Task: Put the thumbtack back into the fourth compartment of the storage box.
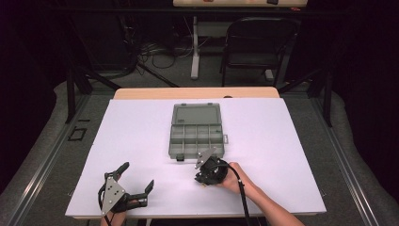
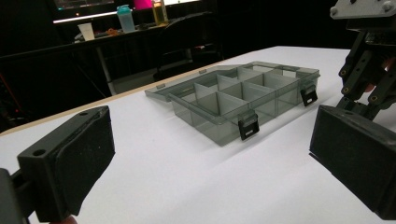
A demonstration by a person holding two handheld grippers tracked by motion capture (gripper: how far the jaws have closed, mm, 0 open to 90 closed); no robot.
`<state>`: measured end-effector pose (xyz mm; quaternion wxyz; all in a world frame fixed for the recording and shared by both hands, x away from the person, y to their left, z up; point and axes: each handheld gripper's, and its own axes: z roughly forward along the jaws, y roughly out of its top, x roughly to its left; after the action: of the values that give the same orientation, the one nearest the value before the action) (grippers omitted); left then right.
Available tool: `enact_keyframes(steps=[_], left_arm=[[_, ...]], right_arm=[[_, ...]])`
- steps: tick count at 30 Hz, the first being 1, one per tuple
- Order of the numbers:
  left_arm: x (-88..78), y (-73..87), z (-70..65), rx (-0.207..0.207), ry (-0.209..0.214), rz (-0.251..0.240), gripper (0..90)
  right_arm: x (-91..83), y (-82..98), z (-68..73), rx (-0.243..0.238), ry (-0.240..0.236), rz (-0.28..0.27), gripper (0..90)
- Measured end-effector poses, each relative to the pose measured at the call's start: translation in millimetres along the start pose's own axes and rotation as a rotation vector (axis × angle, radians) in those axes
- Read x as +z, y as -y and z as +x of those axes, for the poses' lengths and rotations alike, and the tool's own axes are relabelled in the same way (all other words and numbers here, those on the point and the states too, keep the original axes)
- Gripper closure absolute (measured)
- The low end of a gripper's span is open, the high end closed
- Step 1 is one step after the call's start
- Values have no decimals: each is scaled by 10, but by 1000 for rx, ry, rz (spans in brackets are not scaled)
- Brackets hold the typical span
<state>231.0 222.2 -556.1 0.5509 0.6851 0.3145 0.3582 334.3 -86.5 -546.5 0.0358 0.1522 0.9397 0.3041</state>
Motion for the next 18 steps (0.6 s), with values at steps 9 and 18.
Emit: enact_keyframes(steps=[9,18], left_arm=[[2,1,-1,-1,0,3,0],[1,1,-3,0,0,4,0]], right_arm=[[-32,-2,-13,12,17,-11,832],[-165,1,-54,35,49,-44,831]])
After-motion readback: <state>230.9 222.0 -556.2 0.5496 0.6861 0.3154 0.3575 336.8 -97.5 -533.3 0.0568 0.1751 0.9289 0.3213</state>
